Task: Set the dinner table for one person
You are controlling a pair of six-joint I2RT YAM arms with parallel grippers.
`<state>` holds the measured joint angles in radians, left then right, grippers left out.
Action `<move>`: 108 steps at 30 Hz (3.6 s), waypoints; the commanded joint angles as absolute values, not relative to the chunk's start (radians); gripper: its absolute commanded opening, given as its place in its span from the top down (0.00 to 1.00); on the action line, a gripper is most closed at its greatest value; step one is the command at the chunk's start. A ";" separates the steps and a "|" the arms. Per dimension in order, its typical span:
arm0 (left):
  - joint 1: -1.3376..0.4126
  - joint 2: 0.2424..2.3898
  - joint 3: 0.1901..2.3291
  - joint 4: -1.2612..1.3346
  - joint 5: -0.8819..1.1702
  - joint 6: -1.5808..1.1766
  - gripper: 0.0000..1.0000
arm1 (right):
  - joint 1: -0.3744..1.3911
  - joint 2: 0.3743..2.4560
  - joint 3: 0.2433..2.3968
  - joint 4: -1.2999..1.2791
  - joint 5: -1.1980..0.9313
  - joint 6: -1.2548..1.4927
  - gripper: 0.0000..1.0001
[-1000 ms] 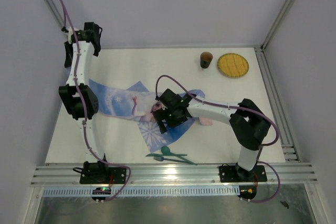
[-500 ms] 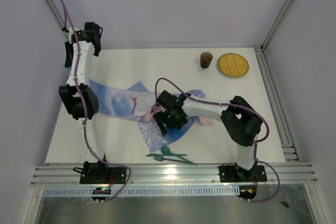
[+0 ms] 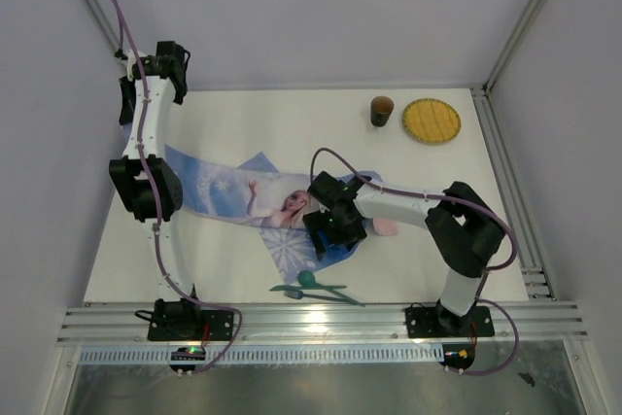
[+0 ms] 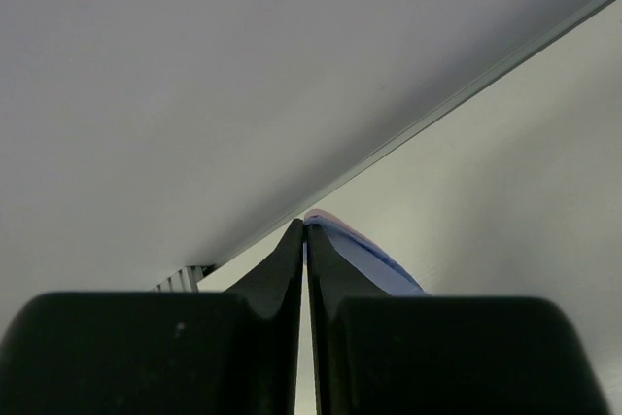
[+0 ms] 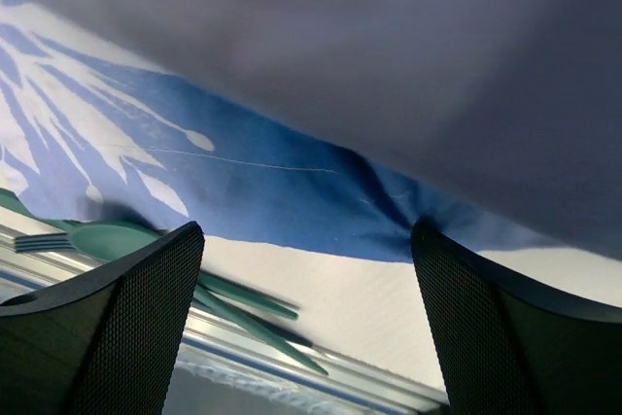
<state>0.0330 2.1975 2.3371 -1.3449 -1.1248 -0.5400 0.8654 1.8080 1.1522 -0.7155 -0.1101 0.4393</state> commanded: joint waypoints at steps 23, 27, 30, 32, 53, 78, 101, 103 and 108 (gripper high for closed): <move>0.025 2.186 2.358 -1.442 -1.014 -0.541 0.63 | 0.603 1.494 1.014 -0.942 0.040 0.466 0.08; -0.063 2.187 2.349 -1.382 -0.894 -0.502 0.66 | 0.604 1.485 1.074 -0.899 0.015 0.454 0.08; -0.147 2.206 2.374 -1.336 -0.787 -0.483 0.65 | 0.607 1.483 1.123 -0.903 0.015 0.433 0.08; -0.195 2.217 2.385 -1.298 -0.668 -0.494 0.66 | 0.607 1.485 1.141 -0.905 0.018 0.423 0.08; -0.351 2.453 2.362 -1.031 -0.161 -0.548 0.78 | 0.621 1.499 1.137 -0.896 0.021 0.460 0.08; -0.471 2.487 2.247 -1.026 -0.224 -0.516 0.71 | 0.623 1.546 1.155 -0.877 0.015 0.459 0.08; -0.471 2.554 2.318 -1.195 -0.431 -0.522 0.61 | 0.623 1.529 1.118 -0.854 0.014 0.465 0.08; -0.471 2.546 2.316 -1.180 -0.390 -0.528 0.67 | 0.623 1.528 1.115 -0.854 0.015 0.469 0.08; -0.471 2.549 2.310 -1.173 -0.377 -0.538 1.00 | 0.623 1.522 1.112 -0.854 0.015 0.472 0.08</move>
<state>-0.4755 2.5355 2.3016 -1.1648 -0.4068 -0.5232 0.6163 1.5513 1.1160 -0.8692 0.0147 0.4557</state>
